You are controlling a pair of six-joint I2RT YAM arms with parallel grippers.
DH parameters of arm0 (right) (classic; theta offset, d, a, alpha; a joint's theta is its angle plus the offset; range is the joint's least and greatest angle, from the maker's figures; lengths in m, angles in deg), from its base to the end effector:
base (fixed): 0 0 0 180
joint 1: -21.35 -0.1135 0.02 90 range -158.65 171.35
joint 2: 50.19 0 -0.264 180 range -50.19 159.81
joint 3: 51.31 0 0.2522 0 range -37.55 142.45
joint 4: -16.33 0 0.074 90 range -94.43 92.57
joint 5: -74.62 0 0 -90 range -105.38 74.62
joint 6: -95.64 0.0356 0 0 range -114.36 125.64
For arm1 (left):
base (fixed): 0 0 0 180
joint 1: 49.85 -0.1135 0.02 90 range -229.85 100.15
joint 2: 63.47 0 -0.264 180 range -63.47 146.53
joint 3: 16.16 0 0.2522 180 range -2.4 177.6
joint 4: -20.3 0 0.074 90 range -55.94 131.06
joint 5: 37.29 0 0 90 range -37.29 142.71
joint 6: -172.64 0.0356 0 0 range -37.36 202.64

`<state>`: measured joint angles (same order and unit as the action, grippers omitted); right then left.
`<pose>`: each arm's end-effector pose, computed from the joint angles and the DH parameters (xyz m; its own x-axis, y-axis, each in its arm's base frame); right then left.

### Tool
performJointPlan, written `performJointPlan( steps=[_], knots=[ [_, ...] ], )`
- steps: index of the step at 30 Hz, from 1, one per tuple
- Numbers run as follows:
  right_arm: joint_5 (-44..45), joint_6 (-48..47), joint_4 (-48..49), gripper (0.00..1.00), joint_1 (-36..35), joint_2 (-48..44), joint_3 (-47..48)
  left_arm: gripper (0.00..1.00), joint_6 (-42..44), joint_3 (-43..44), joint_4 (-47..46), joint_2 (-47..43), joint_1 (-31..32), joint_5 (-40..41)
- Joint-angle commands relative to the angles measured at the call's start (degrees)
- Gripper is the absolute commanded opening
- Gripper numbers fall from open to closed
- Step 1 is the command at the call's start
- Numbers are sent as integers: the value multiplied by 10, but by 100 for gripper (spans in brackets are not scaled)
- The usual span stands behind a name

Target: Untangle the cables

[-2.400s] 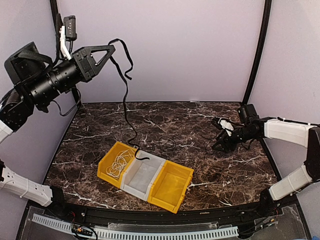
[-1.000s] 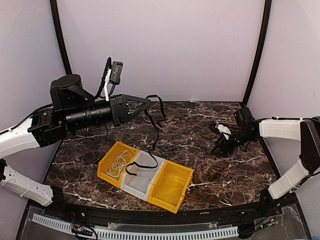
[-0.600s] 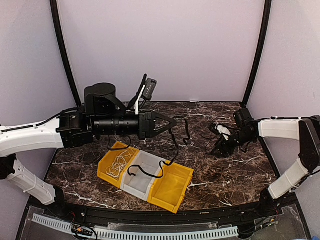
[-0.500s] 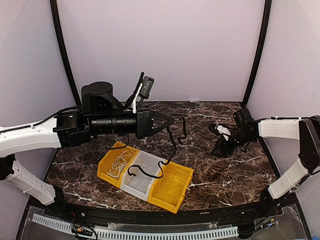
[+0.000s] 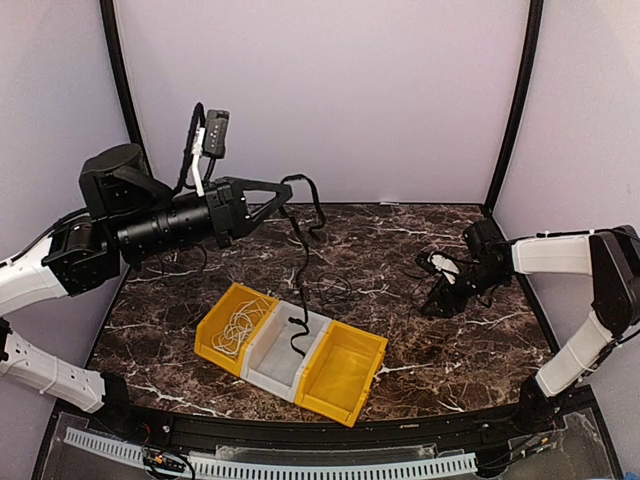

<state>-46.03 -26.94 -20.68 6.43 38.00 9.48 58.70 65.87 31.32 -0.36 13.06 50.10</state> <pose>0.2666 0.0898 0.1669 -0.5005 -0.6128 -0.6115 -0.8352 0.5277 0.1549 0.1114 -0.2213 0.4458 -0.3120 -0.2801 -0.9078 0.8570 0.3294 -0.3962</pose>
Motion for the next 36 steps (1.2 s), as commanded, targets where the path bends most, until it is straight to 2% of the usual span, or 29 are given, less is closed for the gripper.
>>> performJointPlan(
  steps=[1,14,22,29,32,36],
  knots=[
    [-13,-6,-1,66,3,1,12,0,26,-30,70,-3,2,78],
    [-19,-9,-6,67,3,11,16,0,3,-112,187,-30,3,164],
    [-20,-12,-9,68,3,17,17,0,-15,-139,183,17,2,103],
    [-20,-14,-12,68,3,24,19,0,-53,-179,86,63,3,30],
    [-22,-14,-12,68,2,24,19,0,-67,-185,89,75,3,38],
    [-24,-15,-14,68,2,27,21,0,-74,-184,150,89,2,88]
  ],
)
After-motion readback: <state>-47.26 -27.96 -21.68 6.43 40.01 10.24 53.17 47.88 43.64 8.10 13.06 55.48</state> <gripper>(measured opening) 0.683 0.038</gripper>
